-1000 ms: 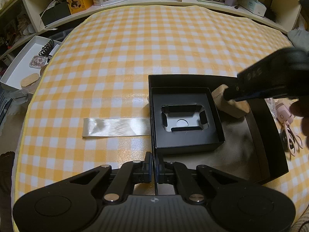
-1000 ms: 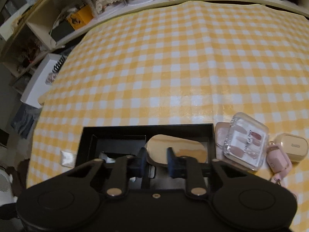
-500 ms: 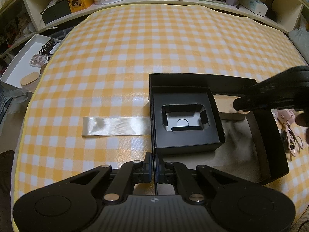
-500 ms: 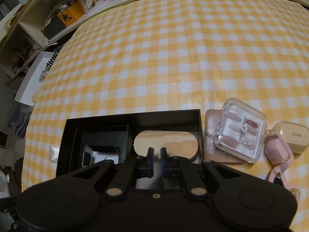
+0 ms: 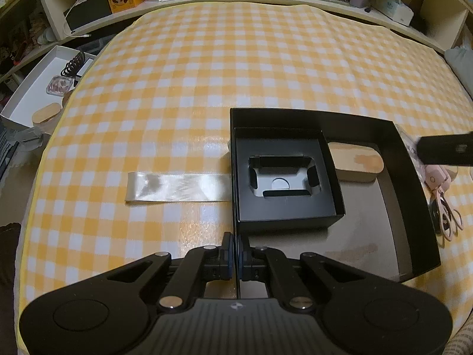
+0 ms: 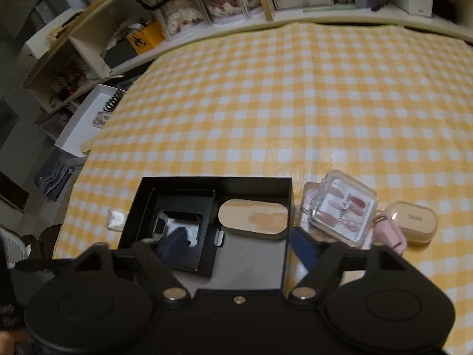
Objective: Organize rigid objects
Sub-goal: 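Lower the wooden oval lid into the large black box and open the right tool, then grasp the pink eyelash curler with the right tool, then place the pink eyelash curler onto the black insert box with the right tool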
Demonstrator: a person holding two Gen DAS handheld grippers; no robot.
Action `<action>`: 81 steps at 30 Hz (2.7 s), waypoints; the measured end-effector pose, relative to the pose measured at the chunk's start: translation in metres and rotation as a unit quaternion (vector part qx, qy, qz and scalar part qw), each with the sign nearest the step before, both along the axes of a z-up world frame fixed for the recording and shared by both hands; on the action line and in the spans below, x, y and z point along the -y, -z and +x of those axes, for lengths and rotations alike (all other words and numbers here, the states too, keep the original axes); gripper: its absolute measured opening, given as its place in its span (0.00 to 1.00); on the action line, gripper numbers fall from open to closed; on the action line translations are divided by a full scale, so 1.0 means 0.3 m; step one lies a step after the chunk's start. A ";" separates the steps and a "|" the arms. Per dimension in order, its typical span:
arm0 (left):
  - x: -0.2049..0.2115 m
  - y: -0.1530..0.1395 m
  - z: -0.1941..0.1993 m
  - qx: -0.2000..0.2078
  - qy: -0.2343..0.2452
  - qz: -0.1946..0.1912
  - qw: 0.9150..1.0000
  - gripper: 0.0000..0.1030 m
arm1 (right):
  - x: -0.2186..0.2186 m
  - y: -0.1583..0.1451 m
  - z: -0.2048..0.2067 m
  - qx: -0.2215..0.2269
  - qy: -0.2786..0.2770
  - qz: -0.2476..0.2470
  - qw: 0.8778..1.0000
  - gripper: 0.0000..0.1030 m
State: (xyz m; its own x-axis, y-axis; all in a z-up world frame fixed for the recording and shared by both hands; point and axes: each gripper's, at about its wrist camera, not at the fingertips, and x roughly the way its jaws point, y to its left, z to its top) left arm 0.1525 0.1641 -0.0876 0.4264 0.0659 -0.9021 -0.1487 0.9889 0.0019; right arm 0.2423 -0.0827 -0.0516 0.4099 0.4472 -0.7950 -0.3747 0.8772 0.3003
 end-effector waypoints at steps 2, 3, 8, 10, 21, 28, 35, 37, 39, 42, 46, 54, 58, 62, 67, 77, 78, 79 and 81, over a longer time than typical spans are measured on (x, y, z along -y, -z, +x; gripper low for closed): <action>0.004 0.002 -0.002 -0.003 -0.001 -0.001 1.000 0.03 | 0.022 -0.022 -0.014 0.011 0.000 0.003 1.000 0.85; 0.004 0.003 -0.005 -0.004 -0.001 0.000 1.000 0.03 | 0.037 -0.032 -0.021 0.016 0.000 0.007 1.000 0.90; 0.020 0.004 -0.015 -0.009 -0.001 0.004 1.000 0.03 | 0.113 -0.086 -0.056 0.047 0.010 0.038 0.998 1.00; 0.026 0.005 -0.019 -0.011 0.000 0.008 1.000 0.03 | 0.150 -0.111 -0.065 0.059 0.020 0.054 0.997 1.00; 0.045 0.010 -0.033 -0.022 0.009 0.020 1.000 0.03 | 0.413 -0.172 -0.067 0.142 0.108 0.060 0.982 1.00; 0.051 0.023 -0.038 -0.032 0.014 0.024 0.999 0.03 | 0.569 -0.082 -0.025 0.155 0.163 0.007 0.974 1.00; 0.055 0.032 -0.039 -0.037 0.017 0.027 0.999 0.03 | 0.616 0.020 0.048 0.119 0.169 -0.026 0.978 1.00; 0.059 0.035 -0.040 -0.038 0.017 0.027 0.999 0.03 | 0.617 0.054 0.065 0.102 0.163 -0.028 0.981 1.00; 0.061 0.036 -0.039 -0.038 0.018 0.027 0.999 0.03 | 0.612 0.086 0.073 0.081 0.152 -0.028 0.985 1.00; 0.061 0.040 -0.036 -0.040 0.018 0.027 0.999 0.04 | 0.590 0.136 0.085 0.033 0.124 -0.030 0.991 1.00; 0.062 0.042 -0.037 -0.040 0.019 0.028 0.999 0.04 | 0.538 0.192 0.101 -0.007 0.102 -0.039 0.994 1.00; 0.061 0.043 -0.035 -0.040 0.020 0.029 0.999 0.04 | 0.427 0.295 0.135 -0.095 0.101 0.010 0.990 0.81; 0.063 0.042 -0.035 -0.040 0.020 0.029 0.999 0.04 | 0.366 0.312 0.125 -0.087 0.084 -0.025 0.992 0.62; 0.063 0.043 -0.037 -0.041 0.021 0.030 0.999 0.04 | 0.385 0.312 0.125 -0.081 0.104 -0.035 0.991 0.52; 0.063 0.043 -0.036 -0.041 0.021 0.030 0.999 0.04 | 0.418 0.311 0.143 -0.066 0.123 -0.026 0.990 0.39; 0.066 0.043 -0.036 -0.040 0.020 0.030 0.999 0.04 | 0.363 0.274 0.130 -0.046 0.086 -0.051 0.994 0.28; 0.066 0.043 -0.036 -0.041 0.020 0.030 0.999 0.04 | 0.371 0.263 0.125 -0.045 0.086 -0.044 0.994 0.28; 0.065 0.044 -0.035 -0.040 0.020 0.030 0.999 0.04 | 0.376 0.248 0.122 -0.043 0.087 -0.034 0.995 0.28; 0.066 0.043 -0.036 -0.041 0.020 0.030 0.999 0.04 | 0.382 0.216 0.116 -0.035 0.085 -0.013 0.996 0.28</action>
State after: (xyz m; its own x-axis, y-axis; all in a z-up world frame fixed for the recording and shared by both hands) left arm 0.1418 0.1444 -0.1006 0.3553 0.1044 -0.9289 -0.1053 0.9919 0.0712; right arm 0.2772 -0.1972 -0.1165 0.4217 0.3555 -0.8341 -0.1988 0.9338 0.2975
